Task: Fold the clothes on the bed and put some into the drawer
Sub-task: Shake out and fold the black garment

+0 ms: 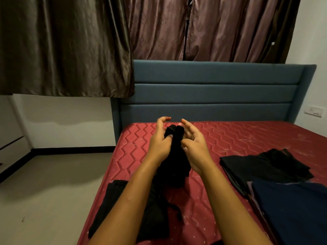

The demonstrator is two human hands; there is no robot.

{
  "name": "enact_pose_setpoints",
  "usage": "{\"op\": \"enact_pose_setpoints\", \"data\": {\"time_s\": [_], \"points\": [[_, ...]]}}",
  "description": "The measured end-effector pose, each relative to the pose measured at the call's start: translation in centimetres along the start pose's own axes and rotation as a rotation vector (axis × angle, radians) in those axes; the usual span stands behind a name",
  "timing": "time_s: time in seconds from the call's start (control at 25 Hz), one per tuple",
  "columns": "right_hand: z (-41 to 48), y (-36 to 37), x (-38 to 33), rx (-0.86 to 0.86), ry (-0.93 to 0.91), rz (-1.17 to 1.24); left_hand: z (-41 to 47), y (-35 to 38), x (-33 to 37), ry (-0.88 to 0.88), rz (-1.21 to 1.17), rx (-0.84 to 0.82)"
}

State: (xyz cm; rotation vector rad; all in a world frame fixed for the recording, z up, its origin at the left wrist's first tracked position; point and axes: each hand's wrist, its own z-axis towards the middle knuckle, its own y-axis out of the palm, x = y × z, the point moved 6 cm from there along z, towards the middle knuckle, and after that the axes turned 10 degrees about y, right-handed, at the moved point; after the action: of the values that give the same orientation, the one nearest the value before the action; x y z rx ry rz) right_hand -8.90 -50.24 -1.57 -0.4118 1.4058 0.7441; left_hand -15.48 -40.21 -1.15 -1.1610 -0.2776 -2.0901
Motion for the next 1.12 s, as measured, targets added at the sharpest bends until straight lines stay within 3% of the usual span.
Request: {"op": "enact_pose_setpoints", "data": {"time_s": [0.08, 0.28, 0.52, 0.68, 0.8, 0.96, 1.12], "points": [[-0.7, 0.6, -0.3, -0.034, -0.043, -0.089, -0.2, -0.1, 0.0, -0.013, 0.016, 0.014], [-1.5, -0.1, -2.4, 0.195, -0.303, -0.447, -0.9, 0.1, 1.3, -0.011, -0.053, -0.002], [-1.7, 0.7, -4.2, 0.020, -0.361, -0.796, -0.6, -1.0, 2.8, 0.060, -0.038, -0.061], [-1.8, 0.9, -4.1, -0.081, -0.321, -0.786, -0.6, -1.4, 4.4, 0.119, 0.130, -0.156], [-1.9, 0.7, -4.6, -0.018, -0.318, -0.852, -1.6, -0.7, 6.1, 0.136, 0.237, -0.269], [-2.1, 0.4, -4.8, 0.068, -0.327, -0.716, -0.9, -1.5, 7.8, 0.145, 0.374, -0.346], [-2.9, 1.2, -4.0, -0.146, -0.193, -0.485, 0.3, -2.2, 10.4, 0.193, 0.424, -0.322]]}}
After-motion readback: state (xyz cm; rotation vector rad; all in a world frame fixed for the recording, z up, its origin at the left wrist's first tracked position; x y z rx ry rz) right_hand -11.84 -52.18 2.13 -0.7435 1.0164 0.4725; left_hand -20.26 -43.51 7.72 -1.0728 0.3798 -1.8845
